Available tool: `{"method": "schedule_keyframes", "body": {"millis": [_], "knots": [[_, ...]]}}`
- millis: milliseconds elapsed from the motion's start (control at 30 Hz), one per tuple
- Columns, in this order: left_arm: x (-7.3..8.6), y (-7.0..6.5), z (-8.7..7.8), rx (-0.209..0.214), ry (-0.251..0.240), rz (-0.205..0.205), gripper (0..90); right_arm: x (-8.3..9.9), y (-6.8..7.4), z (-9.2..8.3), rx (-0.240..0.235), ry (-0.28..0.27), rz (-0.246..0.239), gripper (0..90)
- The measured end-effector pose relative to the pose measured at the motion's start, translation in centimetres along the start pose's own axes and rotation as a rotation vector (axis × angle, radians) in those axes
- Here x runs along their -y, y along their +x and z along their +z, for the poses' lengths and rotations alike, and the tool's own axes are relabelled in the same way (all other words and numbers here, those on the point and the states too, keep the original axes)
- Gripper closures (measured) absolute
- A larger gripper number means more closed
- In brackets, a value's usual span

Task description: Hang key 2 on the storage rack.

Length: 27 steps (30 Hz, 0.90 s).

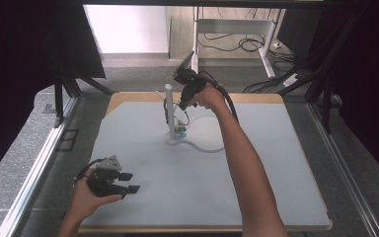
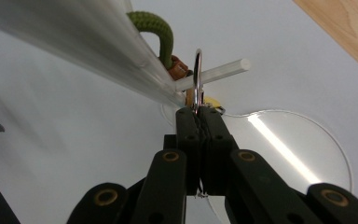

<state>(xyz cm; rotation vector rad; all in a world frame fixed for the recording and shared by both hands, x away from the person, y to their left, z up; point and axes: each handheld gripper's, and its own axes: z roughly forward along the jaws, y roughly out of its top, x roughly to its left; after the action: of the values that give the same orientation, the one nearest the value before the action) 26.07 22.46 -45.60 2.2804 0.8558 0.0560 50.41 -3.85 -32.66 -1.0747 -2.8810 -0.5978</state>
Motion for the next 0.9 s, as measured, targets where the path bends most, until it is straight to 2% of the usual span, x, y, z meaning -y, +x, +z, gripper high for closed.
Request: {"method": "schedule_keyframes", "body": {"millis": [533, 733, 900], "knots": [[0.0, -0.1, 0.2, -0.004, 0.008, 0.001, 44.1, 1.1, 0.0, 1.6, -0.054, 0.006, 0.003, 85.7], [0.0, -0.1, 0.3, -0.005, 0.006, -0.004, 44.1, 1.3, 0.2, 1.2, -0.060, -0.010, 0.016, 84.3], [-0.1, -0.1, 0.4, -0.007, 0.008, -0.001, 44.1, 1.9, 0.1, 0.7, -0.061, -0.032, 0.016, 77.7]]}}
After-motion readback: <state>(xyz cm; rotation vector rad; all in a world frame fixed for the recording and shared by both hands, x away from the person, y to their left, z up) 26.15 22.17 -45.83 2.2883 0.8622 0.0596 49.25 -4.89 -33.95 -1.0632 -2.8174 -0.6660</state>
